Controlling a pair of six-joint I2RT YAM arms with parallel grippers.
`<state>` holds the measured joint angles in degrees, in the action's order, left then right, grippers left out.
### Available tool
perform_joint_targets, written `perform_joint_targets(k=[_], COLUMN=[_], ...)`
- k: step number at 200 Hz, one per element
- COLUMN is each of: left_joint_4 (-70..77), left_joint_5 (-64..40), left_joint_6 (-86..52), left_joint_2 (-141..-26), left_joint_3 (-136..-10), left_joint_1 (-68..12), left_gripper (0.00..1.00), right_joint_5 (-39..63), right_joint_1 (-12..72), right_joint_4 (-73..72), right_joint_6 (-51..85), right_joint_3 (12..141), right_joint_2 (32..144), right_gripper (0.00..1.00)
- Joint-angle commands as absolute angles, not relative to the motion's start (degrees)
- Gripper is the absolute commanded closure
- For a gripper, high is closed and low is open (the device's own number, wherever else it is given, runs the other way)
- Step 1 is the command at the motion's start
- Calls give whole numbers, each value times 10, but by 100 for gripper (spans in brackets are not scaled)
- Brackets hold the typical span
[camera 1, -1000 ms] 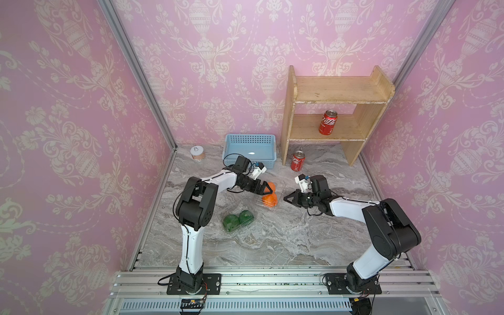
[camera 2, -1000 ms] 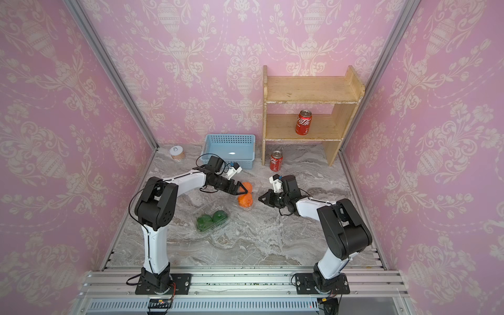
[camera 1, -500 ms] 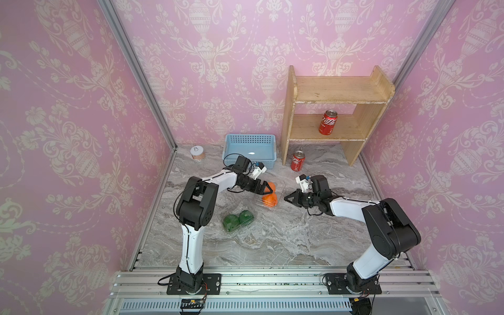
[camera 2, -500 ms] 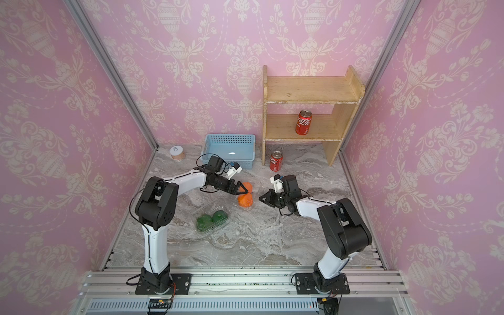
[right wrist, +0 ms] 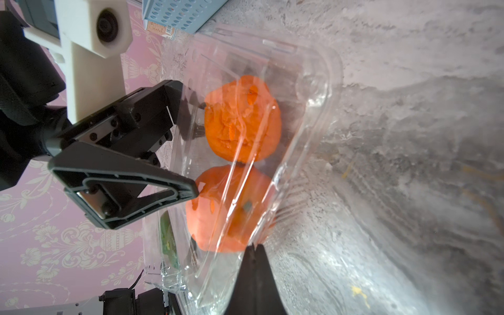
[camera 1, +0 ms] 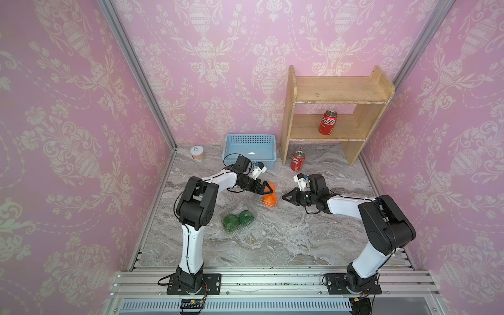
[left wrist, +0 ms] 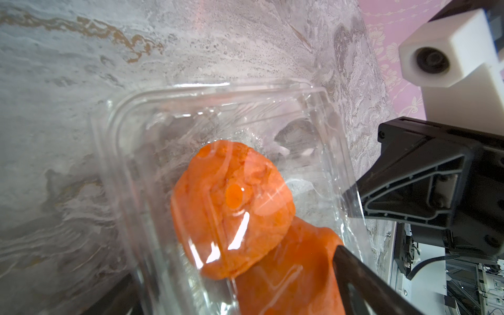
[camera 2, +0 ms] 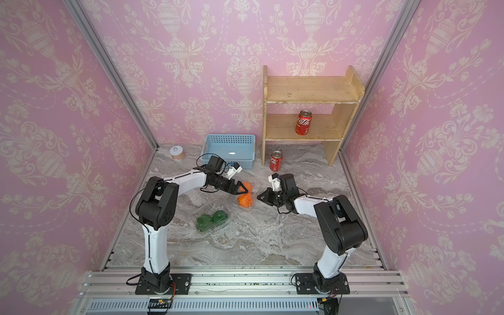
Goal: Take oranges out of containers
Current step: Open the packing box at the center of the board.
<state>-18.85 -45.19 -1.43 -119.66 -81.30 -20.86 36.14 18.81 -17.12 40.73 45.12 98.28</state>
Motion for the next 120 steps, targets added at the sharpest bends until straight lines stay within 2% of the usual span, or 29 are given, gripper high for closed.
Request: perform_joint_targets(k=[1,120], left_joint_4=[-190,-177], left_joint_5=[-463,-469], left_joint_6=[-21,-28], left_joint_2=[-1212,-1210], left_joint_3=[-819,-811], left_joint_1=[-214,-215], left_gripper=[4,4], right_joint_5=[360,361], right_joint_1=[193,200], right_joint_4=[-179,-188], right_joint_6=[414,422], right_joint_3=[468,486], right_joint_2=[996,1010], right_gripper=[100,100])
